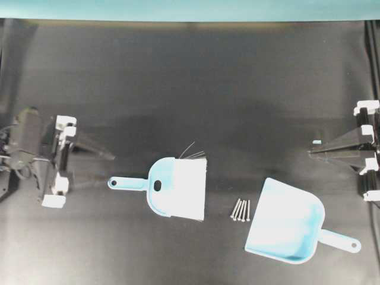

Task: Hold the dustpan with a person, while the left arm uses a hand brush to gather the screws into the dustpan.
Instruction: 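Move the left gripper to the blue hand brush and grasp its handle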

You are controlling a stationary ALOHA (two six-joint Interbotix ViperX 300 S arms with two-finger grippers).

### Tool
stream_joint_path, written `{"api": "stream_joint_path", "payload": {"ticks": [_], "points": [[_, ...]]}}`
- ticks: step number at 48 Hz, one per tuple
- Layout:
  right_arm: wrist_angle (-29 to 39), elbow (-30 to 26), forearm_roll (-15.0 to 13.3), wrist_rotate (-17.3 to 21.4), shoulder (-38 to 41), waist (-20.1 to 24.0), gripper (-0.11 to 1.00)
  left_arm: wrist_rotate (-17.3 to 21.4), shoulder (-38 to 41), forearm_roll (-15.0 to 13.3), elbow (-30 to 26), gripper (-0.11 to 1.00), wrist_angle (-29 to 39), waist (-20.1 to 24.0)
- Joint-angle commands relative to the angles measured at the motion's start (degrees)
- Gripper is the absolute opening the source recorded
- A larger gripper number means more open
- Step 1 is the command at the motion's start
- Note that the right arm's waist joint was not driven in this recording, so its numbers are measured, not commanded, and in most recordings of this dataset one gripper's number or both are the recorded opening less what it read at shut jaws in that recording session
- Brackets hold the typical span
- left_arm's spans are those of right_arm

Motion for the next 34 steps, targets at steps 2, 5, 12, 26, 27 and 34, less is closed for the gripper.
{"api": "stream_joint_path", "payload": {"ticks": [2,5,12,26,27,34], "points": [[-0.5,0.3,0.0,0.4,-0.2,0.0,-0.01,-0.2,6.5,0.1,-1.0,0.83,-5.0,-1.2],[-0.5,0.6,0.0,0.5,-0.4,0.0,-0.01,-0.4,10.7,0.2,-1.1,0.85,-8.0,-1.1],[-0.5,1.2,0.0,0.6,-0.8,0.0,-0.01,-1.6,20.9,0.1,-2.8,0.84,-14.8,-0.6],[-0.2,1.7,0.0,0.7,-1.9,0.0,-0.01,-1.9,31.8,0.1,-8.9,0.85,-13.6,-1.5],[-0.2,1.8,0.0,0.7,-1.9,0.0,-0.01,-1.9,32.3,0.1,-9.2,0.85,-13.3,-1.6],[-0.2,2.3,0.0,0.7,-3.0,0.0,-0.01,-1.9,35.3,0.1,-11.5,0.85,-9.1,-2.1]]}}
